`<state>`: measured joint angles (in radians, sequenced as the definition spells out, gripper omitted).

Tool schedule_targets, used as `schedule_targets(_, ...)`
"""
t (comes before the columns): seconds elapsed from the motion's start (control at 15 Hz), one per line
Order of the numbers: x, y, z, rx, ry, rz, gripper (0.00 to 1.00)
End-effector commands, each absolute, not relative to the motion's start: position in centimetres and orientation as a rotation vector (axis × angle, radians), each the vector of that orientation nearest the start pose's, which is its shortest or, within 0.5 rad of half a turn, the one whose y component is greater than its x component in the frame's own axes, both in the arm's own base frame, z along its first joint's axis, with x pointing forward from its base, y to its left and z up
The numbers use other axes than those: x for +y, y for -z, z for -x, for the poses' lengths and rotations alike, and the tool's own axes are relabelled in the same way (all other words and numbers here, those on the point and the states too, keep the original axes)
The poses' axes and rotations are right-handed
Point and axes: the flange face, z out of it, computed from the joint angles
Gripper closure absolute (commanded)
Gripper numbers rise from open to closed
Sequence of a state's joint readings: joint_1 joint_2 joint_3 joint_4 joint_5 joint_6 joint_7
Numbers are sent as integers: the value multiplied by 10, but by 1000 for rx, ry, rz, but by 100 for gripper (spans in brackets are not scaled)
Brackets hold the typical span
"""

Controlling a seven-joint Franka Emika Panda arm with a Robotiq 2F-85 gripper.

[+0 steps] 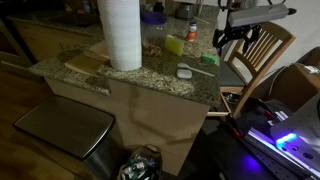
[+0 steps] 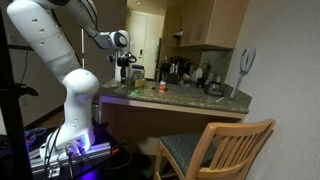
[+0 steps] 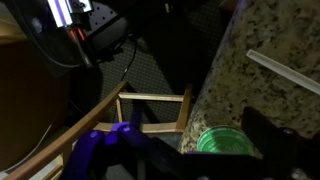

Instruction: Place the green object on the purple jar

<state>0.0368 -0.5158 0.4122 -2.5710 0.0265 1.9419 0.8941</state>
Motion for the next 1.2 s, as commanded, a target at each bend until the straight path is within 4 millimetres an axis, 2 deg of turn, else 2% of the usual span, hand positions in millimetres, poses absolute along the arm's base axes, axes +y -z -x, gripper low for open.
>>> schedule_targets(0.0, 164, -403, -340, 921, -26, 3242, 0)
schedule_targets(0.27, 165, -393, -346, 993, -40, 3188, 0)
schedule_targets(0.53, 166, -382, -361, 1232, 25, 2994, 0)
schedule_targets(0.8, 165, -373, -367, 1466, 74, 2904, 0)
schedule_targets(0.87, 168, -381, -364, 1380, 65, 2945, 0)
schedule_targets(1.13, 170, -381, -364, 1388, 64, 2942, 0)
